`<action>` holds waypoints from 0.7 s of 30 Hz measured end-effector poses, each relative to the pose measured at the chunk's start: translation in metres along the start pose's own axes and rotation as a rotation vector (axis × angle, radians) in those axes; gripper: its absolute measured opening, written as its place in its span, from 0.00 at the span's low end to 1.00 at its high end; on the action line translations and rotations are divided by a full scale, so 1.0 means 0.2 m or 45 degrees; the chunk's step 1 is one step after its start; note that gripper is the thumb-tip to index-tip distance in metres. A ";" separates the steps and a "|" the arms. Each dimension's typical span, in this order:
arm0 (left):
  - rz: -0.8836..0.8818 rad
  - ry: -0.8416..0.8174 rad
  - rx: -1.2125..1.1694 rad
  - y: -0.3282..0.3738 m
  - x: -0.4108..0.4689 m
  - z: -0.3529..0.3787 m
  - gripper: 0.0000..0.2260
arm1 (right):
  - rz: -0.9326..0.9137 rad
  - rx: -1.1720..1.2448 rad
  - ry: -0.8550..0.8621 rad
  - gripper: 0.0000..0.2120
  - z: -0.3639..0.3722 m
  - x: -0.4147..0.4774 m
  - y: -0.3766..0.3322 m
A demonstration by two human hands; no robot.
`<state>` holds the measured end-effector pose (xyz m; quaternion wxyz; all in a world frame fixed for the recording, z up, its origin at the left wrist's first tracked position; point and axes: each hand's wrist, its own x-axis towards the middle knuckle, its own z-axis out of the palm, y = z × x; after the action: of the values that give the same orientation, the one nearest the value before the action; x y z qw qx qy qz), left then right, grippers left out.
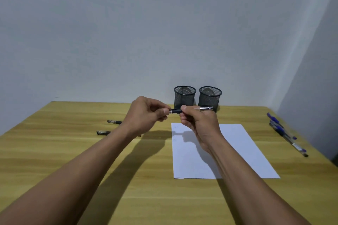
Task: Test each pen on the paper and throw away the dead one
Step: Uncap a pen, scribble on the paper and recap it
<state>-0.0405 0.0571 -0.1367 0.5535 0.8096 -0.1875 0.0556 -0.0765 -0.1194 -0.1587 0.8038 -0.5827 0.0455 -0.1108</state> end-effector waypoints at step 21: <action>-0.009 -0.102 0.043 -0.10 0.13 0.00 0.02 | -0.047 0.043 -0.029 0.03 -0.03 0.06 0.10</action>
<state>-0.0090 0.0571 -0.1459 0.5320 0.8210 -0.2058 0.0243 -0.0629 -0.1214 -0.1792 0.8117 -0.5712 0.0236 -0.1196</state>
